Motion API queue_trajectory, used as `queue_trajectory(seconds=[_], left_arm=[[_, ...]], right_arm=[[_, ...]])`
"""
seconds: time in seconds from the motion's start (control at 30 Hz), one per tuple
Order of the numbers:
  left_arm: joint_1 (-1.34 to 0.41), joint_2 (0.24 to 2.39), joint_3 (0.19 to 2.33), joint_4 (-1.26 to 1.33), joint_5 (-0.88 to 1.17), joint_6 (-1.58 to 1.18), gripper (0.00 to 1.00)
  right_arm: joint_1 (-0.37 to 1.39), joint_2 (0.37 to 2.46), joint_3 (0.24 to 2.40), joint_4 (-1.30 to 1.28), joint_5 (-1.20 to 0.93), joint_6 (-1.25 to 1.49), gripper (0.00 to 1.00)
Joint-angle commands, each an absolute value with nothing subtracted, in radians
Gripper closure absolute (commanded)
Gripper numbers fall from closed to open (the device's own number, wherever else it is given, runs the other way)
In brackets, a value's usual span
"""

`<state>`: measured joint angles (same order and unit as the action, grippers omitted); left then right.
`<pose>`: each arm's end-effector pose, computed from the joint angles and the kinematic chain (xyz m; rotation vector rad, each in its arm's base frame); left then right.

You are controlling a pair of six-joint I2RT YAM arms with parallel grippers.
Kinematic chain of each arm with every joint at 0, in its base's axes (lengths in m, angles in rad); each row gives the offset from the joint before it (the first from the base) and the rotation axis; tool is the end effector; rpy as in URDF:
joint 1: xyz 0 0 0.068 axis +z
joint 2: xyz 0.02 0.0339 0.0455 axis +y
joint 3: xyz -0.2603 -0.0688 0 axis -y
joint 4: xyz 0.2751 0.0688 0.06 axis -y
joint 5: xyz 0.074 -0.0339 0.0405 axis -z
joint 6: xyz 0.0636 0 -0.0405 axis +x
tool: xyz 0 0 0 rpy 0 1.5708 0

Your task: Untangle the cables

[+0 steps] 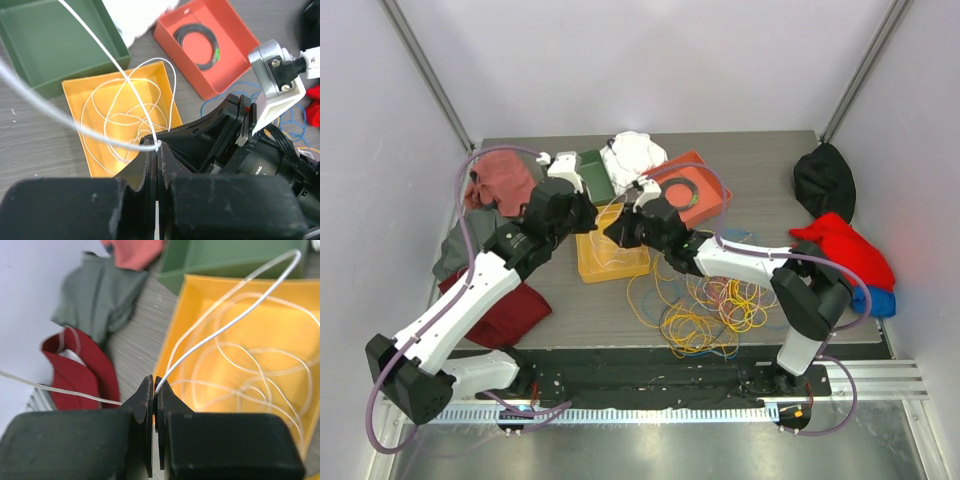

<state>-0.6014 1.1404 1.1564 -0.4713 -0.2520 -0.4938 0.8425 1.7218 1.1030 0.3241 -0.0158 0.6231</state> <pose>0.2623 -0.1608 0.3548 -0.0511 2.0379 -0.4403 0.2986 0.3363 0.2202 -0.2302 1.9831 1.0020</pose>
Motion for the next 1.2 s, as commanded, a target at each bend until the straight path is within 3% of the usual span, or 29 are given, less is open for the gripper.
queue_trajectory(seconds=[0.0,0.07,0.1,0.17,0.27,0.47,0.67,0.7,0.77,0.8,0.83,0.87,0.93,1.17], left_arm=[[-0.597,1.173,1.129,-0.388,-0.201,-0.509,1.0],[-0.598,1.193,1.117,-0.379,-0.187,-0.518,1.0],[-0.597,1.201,1.114,-0.371,-0.186,-0.52,1.0],[-0.598,1.222,1.108,-0.362,-0.183,-0.525,1.0],[-0.595,1.262,1.111,-0.351,-0.184,-0.525,1.0],[-0.595,1.36,1.144,-0.345,-0.18,-0.515,1.0],[-0.595,1.526,1.18,-0.373,-0.149,-0.529,1.0],[-0.595,1.541,1.187,-0.386,-0.153,-0.531,0.96],[-0.595,1.552,1.195,-0.411,-0.164,-0.529,0.75],[-0.595,1.54,1.192,-0.417,-0.182,-0.528,0.54],[-0.597,1.505,1.187,-0.42,-0.216,-0.519,0.46],[-0.595,1.479,1.189,-0.431,-0.23,-0.508,0.24],[-0.597,1.412,1.21,-0.452,-0.267,-0.482,0.02],[-0.597,1.246,1.224,-0.492,-0.259,-0.483,0.0]], right_arm=[[0.841,1.703,1.055,0.321,0.051,0.611,0.96],[0.841,1.684,1.037,0.295,0.078,0.606,0.79],[0.841,1.674,1.02,0.279,0.084,0.604,0.59],[0.841,1.623,1.009,0.259,0.11,0.598,0.4],[0.844,1.551,1.005,0.16,0.156,0.578,0.25],[0.851,1.435,1.051,-0.115,0.28,0.554,0.22],[0.85,1.258,0.95,-0.173,0.347,0.561,0.24],[0.851,1.215,0.937,-0.184,0.353,0.561,0.24],[0.851,1.181,0.925,-0.215,0.368,0.554,0.24],[0.851,1.152,0.922,-0.221,0.382,0.549,0.24],[0.85,1.138,0.919,-0.23,0.388,0.545,0.24],[0.851,1.128,0.911,-0.242,0.396,0.543,0.24],[0.851,1.1,0.901,-0.25,0.411,0.541,0.24],[0.85,1.037,0.836,-0.27,0.459,0.558,0.24]])
